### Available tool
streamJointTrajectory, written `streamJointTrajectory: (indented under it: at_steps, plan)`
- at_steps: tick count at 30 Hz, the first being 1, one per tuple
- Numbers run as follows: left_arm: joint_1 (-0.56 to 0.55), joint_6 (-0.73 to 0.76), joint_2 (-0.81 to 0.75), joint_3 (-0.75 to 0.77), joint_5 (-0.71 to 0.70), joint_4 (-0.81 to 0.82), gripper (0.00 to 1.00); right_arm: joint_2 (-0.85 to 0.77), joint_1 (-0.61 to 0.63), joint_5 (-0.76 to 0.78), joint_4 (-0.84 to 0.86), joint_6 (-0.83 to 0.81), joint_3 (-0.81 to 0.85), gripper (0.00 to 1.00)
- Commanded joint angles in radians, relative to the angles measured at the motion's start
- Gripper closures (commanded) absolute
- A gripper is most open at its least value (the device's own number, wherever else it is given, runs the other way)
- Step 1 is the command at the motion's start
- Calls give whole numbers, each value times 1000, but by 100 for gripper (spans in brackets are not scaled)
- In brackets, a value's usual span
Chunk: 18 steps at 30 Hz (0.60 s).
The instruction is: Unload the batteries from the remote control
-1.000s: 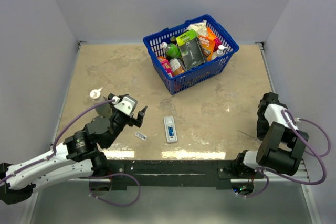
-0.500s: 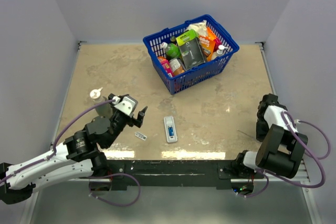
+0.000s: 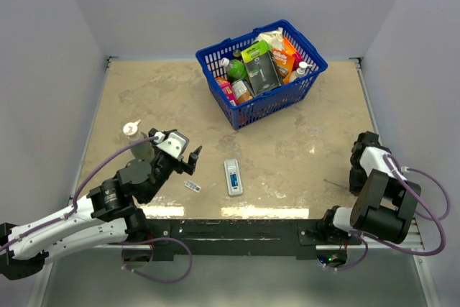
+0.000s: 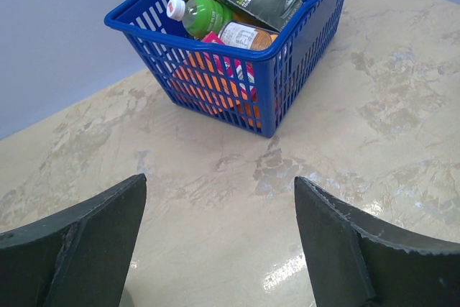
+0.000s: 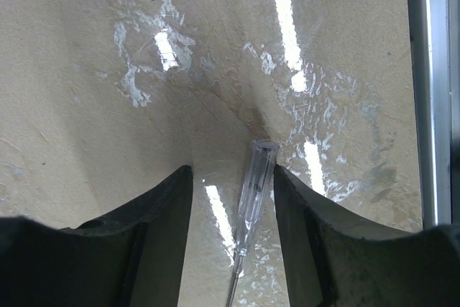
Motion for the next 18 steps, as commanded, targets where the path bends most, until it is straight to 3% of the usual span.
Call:
streamJointTrajectory:
  at_steps: [1, 5, 14, 18]
  plan:
    - [-2, -20, 3, 2, -6, 30, 13, 15, -7, 58, 1, 33, 10, 50]
    - [-2, -19, 0, 2, -12, 30, 13, 29, -7, 69, 6, 25, 17, 64]
    - [-2, -20, -5, 2, -17, 30, 14, -17, -6, 75, 46, -7, -7, 77]
    - [-2, -19, -6, 2, -17, 30, 14, -25, -6, 75, 61, -38, -10, 91]
